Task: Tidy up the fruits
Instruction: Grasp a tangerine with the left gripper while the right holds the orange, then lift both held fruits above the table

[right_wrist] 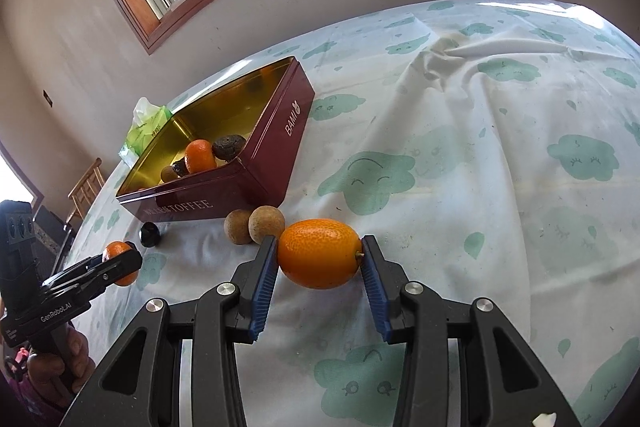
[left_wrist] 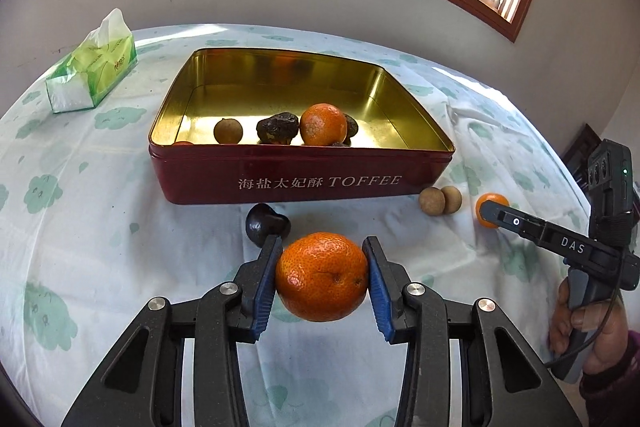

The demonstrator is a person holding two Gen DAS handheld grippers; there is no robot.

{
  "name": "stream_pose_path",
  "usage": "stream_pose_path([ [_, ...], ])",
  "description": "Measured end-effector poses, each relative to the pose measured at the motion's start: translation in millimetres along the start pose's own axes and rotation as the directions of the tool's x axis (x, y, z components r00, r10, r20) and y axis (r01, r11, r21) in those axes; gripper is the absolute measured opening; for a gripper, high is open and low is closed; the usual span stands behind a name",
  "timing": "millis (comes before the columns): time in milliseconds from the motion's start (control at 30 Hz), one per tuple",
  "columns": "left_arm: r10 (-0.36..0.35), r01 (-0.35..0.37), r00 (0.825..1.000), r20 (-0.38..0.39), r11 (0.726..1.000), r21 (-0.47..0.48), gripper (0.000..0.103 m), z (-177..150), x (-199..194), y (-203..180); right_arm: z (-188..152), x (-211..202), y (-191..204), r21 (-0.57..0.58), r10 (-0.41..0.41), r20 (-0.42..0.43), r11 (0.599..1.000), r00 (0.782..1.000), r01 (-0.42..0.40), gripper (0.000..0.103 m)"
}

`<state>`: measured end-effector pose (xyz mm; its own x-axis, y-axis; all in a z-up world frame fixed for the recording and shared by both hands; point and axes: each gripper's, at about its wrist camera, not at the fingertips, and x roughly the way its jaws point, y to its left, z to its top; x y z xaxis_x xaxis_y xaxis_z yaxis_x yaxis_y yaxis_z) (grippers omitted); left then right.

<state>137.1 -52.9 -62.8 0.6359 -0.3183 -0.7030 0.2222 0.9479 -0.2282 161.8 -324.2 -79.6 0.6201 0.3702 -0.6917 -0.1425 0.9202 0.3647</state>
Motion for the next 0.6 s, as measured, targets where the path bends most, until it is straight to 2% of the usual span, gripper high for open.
stream_pose_path([
  [267,0.048,-0.052,0.996,0.071,0.997,0.055,0.042,1,-23,-12,0,2,6,-0.034,-0.024,-0.005,0.999,1.000,0.023,0.039],
  [500,0.087,-0.099,0.991,0.105,0.989,0.113,0.042,-5,-32,-23,-1,3,7,-0.041,-0.027,-0.007,0.999,1.000,0.027,0.039],
  [600,0.084,-0.097,0.990,0.113,0.989,0.116,0.042,-6,-35,-24,-1,3,7,-0.041,-0.028,-0.007,0.999,1.000,0.028,0.039],
])
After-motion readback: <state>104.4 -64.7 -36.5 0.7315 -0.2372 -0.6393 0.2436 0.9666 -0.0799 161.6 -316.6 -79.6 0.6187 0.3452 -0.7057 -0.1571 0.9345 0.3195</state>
